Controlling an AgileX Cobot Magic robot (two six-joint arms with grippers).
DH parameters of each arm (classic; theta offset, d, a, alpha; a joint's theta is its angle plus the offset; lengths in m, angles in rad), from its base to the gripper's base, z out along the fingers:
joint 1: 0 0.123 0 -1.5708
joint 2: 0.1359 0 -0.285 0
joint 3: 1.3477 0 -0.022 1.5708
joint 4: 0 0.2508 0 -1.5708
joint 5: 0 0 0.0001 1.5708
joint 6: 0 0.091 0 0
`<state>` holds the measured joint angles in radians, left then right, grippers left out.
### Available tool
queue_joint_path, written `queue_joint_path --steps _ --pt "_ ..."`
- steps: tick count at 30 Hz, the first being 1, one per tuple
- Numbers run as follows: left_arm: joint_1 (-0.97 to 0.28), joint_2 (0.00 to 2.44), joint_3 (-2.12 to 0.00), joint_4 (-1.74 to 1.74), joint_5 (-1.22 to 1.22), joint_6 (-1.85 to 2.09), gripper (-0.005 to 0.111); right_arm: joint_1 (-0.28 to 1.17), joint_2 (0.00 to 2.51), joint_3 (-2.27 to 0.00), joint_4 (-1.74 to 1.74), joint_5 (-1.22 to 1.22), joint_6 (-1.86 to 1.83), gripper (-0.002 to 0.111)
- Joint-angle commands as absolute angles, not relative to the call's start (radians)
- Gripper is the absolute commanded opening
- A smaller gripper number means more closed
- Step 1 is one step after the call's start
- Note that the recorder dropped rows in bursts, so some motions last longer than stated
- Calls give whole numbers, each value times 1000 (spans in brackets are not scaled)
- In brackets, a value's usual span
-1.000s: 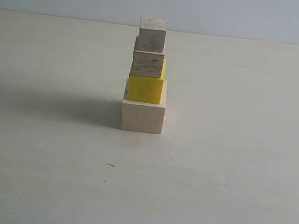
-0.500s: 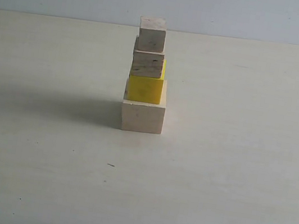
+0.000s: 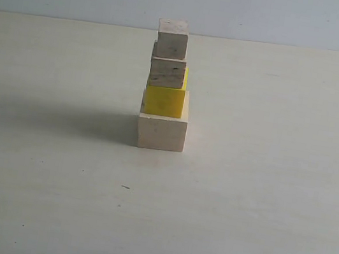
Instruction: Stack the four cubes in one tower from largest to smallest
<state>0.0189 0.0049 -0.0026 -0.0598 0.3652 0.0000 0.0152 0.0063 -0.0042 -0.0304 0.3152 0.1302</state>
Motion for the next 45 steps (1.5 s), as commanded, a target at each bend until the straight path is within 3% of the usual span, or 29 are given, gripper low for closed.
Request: queue_joint_path --steps 1,45 --pt "25 0 0 -59 354 0 0 12 0 0 -37 315 100 0" --pt "25 0 0 -59 354 0 0 12 0 0 -32 337 89 0"
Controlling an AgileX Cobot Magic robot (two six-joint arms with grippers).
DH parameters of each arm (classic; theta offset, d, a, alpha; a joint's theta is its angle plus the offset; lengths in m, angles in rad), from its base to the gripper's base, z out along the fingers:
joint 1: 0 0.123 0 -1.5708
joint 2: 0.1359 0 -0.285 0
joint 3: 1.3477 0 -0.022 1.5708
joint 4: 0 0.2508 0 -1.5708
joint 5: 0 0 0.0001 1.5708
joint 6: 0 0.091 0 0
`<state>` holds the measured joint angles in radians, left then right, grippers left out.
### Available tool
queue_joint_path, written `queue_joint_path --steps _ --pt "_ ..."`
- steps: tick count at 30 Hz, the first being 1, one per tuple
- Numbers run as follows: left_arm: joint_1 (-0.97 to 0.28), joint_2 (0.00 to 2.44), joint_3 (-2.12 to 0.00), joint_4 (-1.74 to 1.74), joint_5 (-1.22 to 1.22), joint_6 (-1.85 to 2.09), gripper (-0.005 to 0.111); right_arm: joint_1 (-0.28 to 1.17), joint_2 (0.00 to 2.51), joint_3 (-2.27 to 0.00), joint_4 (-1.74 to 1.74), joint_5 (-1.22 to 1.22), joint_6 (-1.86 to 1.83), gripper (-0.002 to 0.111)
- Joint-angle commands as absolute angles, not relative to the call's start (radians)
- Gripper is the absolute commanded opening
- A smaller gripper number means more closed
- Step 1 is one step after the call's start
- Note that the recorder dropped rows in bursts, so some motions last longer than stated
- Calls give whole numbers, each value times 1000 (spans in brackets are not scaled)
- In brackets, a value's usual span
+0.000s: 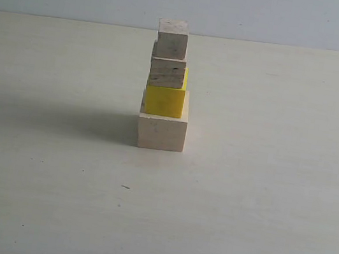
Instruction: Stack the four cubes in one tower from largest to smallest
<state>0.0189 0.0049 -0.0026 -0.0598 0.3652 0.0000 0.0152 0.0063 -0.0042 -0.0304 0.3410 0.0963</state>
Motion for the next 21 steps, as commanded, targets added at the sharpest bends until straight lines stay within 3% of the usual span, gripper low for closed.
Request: queue_joint_path --steps 1,21 --pt "25 0 0 -59 354 0 0 12 0 0 -32 337 89 0" --pt "25 0 0 -59 354 0 0 12 0 0 -32 337 96 0"
